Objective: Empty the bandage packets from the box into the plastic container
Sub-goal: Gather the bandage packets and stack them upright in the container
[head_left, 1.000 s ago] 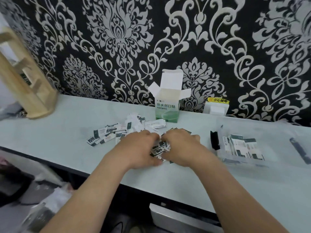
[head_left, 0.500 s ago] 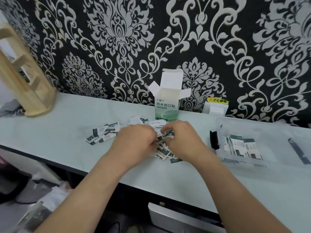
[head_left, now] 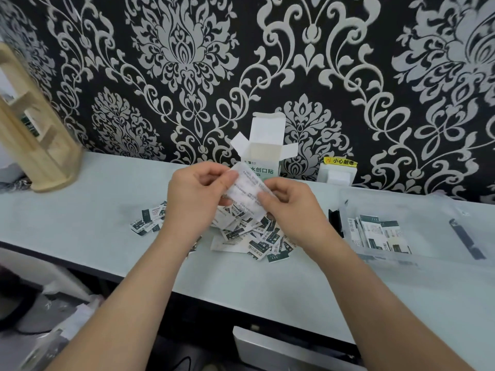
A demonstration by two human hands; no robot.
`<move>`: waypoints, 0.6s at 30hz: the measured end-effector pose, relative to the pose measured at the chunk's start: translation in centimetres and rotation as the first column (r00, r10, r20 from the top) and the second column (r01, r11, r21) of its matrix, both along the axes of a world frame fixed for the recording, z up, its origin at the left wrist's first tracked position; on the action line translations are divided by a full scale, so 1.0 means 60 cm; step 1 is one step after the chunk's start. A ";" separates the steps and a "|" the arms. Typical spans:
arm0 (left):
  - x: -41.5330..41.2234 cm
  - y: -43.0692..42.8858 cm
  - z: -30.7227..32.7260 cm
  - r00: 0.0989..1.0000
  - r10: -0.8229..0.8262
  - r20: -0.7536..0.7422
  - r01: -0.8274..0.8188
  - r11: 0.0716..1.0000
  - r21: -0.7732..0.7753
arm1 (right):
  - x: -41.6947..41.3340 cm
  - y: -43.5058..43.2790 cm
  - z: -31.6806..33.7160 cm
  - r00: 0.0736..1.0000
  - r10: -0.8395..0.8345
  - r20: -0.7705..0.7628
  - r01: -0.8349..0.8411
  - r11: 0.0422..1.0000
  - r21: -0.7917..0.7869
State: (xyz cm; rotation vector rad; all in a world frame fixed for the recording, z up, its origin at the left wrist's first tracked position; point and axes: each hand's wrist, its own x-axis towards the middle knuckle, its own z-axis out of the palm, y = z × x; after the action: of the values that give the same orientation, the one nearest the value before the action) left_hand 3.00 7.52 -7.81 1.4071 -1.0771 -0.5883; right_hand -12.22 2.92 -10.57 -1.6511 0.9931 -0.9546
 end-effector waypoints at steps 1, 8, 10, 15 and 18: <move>-0.003 -0.001 0.001 0.997 -0.011 -0.078 0.012 1.000 0.006 | -0.001 0.003 0.003 0.996 0.013 0.084 -0.019 0.997 0.076; -0.032 0.000 0.002 0.994 -0.017 0.104 0.023 0.998 -0.059 | -0.008 0.012 0.015 0.903 -0.074 0.423 -0.151 0.866 0.476; -0.043 0.002 -0.005 0.910 0.058 0.410 0.065 0.958 -0.280 | -0.010 0.012 0.019 0.833 -0.095 0.546 -0.338 0.693 0.637; -0.054 -0.004 -0.039 0.598 -0.062 0.799 0.319 0.933 -0.167 | 0.000 0.015 0.020 0.732 -0.238 0.639 -0.366 0.654 0.662; -0.050 0.002 -0.033 0.692 -0.188 0.697 0.260 0.966 0.003 | -0.008 0.009 0.017 0.873 -0.309 0.377 0.053 0.830 0.555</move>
State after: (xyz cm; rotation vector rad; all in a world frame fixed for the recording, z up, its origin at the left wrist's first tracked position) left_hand 0.00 7.61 -9.77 1.4504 -1.8808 -0.1462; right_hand -12.72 3.45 -9.52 -0.8200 0.9860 -1.0178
